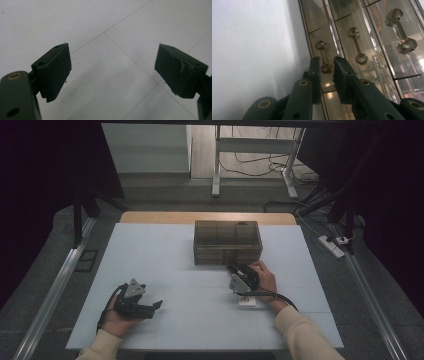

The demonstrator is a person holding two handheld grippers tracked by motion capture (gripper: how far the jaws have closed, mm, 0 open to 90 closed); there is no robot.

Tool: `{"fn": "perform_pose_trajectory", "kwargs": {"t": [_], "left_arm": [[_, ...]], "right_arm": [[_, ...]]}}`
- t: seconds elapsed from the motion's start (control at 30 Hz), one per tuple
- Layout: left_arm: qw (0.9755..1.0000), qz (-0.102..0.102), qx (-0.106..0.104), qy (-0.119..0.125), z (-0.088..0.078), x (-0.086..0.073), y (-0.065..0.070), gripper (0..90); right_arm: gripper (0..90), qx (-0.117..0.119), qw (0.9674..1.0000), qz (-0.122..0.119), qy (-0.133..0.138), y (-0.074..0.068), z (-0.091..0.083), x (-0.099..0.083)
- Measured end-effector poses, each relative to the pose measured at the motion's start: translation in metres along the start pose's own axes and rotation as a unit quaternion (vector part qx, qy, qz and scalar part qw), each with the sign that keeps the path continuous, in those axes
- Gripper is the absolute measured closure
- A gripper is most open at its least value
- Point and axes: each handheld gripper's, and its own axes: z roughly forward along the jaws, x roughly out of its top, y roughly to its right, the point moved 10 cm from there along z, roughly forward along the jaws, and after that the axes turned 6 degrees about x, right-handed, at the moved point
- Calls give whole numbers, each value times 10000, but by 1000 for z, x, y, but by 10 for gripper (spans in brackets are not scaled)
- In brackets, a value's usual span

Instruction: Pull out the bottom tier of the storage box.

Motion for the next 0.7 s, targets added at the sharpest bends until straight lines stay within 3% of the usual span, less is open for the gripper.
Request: {"fn": "perform_pose_trajectory", "kwargs": {"t": [0.7], "left_arm": [[10000,-30,-3,-18,1,0,0,141]], "right_arm": [[767,-99,9998,-165,19,0,2,2]]}}
